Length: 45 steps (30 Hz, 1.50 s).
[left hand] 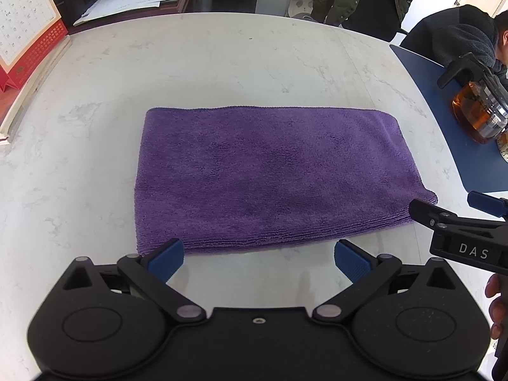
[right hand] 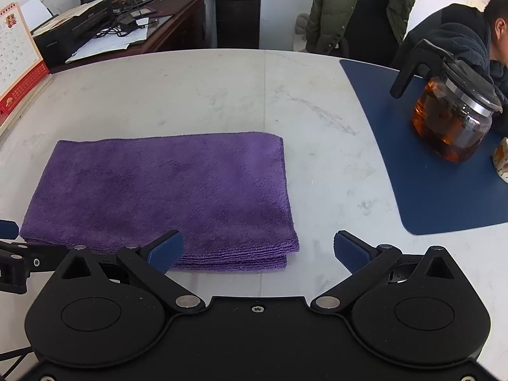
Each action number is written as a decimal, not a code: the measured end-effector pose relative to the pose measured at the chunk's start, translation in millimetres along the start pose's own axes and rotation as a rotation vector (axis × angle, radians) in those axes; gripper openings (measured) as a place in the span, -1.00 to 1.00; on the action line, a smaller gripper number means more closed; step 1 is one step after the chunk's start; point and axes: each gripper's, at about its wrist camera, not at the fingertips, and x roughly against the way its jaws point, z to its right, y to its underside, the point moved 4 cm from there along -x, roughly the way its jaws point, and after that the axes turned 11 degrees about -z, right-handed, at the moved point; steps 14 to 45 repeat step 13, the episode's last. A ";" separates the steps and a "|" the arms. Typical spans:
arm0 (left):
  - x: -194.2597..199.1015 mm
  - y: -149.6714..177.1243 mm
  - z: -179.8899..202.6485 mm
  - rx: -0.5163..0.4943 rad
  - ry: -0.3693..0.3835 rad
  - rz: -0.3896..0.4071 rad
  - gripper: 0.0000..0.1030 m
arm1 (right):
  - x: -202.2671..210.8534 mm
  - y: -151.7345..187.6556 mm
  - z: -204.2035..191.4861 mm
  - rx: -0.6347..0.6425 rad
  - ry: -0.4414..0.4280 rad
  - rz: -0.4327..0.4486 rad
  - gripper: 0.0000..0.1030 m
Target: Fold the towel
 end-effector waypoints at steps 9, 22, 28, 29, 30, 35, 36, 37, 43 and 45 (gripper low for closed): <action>2.5 1.0 -0.2 0.002 -0.001 0.010 0.98 | 2.8 -1.6 -0.3 0.017 -0.004 0.001 1.00; 3.5 1.2 0.6 -0.002 -0.003 0.018 0.98 | 3.7 -1.8 -0.6 0.019 -0.005 0.002 1.00; 3.5 1.2 0.6 -0.002 -0.003 0.018 0.98 | 3.7 -1.8 -0.6 0.019 -0.005 0.002 1.00; 3.5 1.2 0.6 -0.002 -0.003 0.018 0.98 | 3.7 -1.8 -0.6 0.019 -0.005 0.002 1.00; 3.5 1.2 0.6 -0.002 -0.003 0.018 0.98 | 3.7 -1.8 -0.6 0.019 -0.005 0.002 1.00; 3.5 1.2 0.6 -0.002 -0.003 0.018 0.98 | 3.7 -1.8 -0.6 0.019 -0.005 0.002 1.00; 3.5 1.2 0.6 -0.002 -0.003 0.018 0.98 | 3.7 -1.8 -0.6 0.019 -0.005 0.002 1.00; 3.5 1.2 0.6 -0.002 -0.003 0.018 0.98 | 3.7 -1.8 -0.6 0.019 -0.005 0.002 1.00; 3.5 1.2 0.6 -0.002 -0.003 0.018 0.98 | 3.7 -1.8 -0.6 0.019 -0.005 0.002 1.00; 3.5 1.2 0.6 -0.002 -0.003 0.018 0.98 | 3.7 -1.8 -0.6 0.019 -0.005 0.002 1.00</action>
